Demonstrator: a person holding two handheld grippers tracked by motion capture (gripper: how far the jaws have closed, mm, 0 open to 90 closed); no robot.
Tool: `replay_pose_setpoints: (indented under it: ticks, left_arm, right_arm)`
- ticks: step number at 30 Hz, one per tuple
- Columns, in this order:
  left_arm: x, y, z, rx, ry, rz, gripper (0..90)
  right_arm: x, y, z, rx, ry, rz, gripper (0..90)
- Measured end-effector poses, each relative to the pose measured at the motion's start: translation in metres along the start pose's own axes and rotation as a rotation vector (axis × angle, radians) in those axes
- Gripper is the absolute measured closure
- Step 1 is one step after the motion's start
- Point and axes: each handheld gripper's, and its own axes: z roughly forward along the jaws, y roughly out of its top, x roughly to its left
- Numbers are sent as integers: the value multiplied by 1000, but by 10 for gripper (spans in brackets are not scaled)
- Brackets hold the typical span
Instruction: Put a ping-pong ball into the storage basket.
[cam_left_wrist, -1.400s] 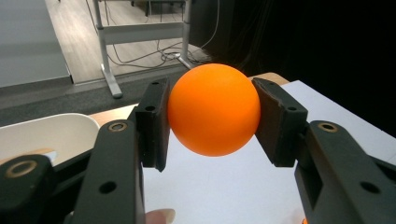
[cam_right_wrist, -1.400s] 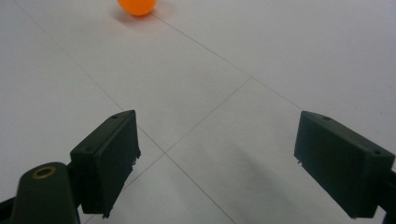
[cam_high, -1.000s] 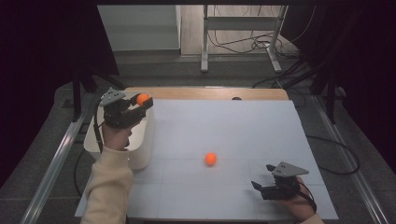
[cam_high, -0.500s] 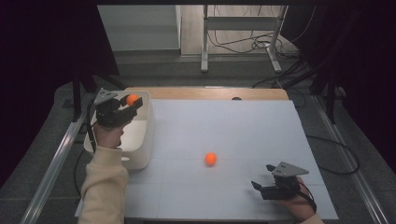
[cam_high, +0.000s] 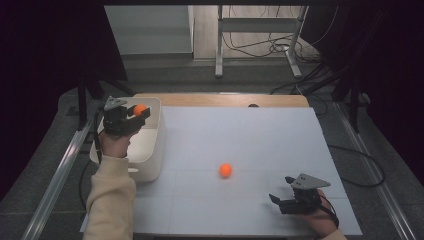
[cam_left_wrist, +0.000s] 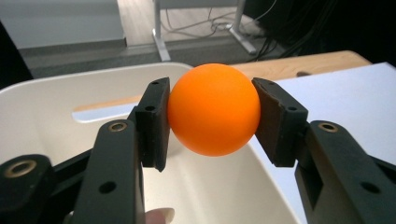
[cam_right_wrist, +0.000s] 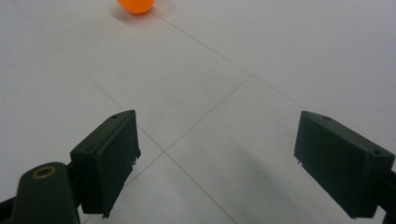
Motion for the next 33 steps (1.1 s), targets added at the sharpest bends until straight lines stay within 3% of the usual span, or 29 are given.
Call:
replay_pose_setpoints:
  ticks: [9, 20, 29, 31, 33]
  left_arm:
    - [4, -3, 8, 72, 17, 2, 500]
    - [0, -4, 15, 148, 45, 46, 498]
    - [1, -3, 12, 130, 38, 40, 479]
    - [3, -3, 11, 116, 43, 32, 432]
    - [4, -2, 9, 94, 42, 12, 306]
  right_arm:
    - [0, 0, 0, 0, 1, 0, 144]
    - [0, 0, 0, 9, -8, 6, 144]
    - [-1, 0, 0, 10, -9, 4, 144]
    - [-1, 0, 0, 9, -9, 4, 144]
    - [-1, 0, 0, 9, -9, 4, 144]
